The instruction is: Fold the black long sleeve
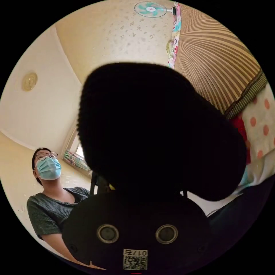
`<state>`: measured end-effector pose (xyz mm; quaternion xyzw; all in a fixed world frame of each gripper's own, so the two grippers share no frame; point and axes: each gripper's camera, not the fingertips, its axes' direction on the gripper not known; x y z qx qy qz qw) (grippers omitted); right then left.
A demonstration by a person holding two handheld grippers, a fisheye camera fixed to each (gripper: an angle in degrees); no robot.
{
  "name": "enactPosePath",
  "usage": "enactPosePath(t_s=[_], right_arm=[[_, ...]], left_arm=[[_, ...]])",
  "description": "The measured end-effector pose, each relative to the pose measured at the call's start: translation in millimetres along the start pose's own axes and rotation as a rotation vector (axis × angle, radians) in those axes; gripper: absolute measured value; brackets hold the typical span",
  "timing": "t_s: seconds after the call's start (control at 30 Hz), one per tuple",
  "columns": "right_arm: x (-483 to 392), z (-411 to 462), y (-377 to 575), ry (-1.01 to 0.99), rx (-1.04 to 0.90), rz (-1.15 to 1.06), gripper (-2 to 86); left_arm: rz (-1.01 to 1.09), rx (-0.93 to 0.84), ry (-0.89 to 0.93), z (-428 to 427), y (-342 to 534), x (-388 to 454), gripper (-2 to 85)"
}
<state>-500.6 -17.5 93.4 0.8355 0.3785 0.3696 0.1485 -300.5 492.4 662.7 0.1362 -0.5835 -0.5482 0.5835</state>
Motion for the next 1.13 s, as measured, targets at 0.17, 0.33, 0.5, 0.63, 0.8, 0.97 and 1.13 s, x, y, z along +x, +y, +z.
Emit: enactPosePath(t_s=[0.17,0.33,0.5,0.63,0.8,0.97,1.13], right_arm=[[-77.5,-54.9,-84.4,0.028,0.07,-0.254,17.8],[-170.9,-159.7,-210.4,0.227,0.164,-0.416,15.2],[-162.4,-316.4,-288.9,0.407,0.293,-0.25,12.2],[-122.1,-438.4,-192.0,0.737,0.69,0.213,8.6],[-66.9,-426.0,-73.9,0.773,0.693,0.208,2.0],[-46.3,-333.3,-30.0,0.478,0.533,-0.032,0.7],[-57.9,-214.4,-65.7,0.342,0.409,-0.248,0.5]], left_arm=[[0.175,0.018,-0.197,-23.3,10.5,22.9,7.3],[0.097,0.019,-0.317,-56.7,30.5,3.2,9.9],[-0.068,0.045,-0.206,-68.0,45.4,-24.9,9.6],[-0.1,0.019,-0.285,-67.8,53.9,-23.7,7.6],[-0.125,0.054,-0.348,-87.5,62.8,-15.1,5.5],[-0.125,0.199,-0.521,-133.4,63.8,17.6,0.5],[-0.028,0.497,-0.665,-218.3,70.6,86.9,-0.3]])
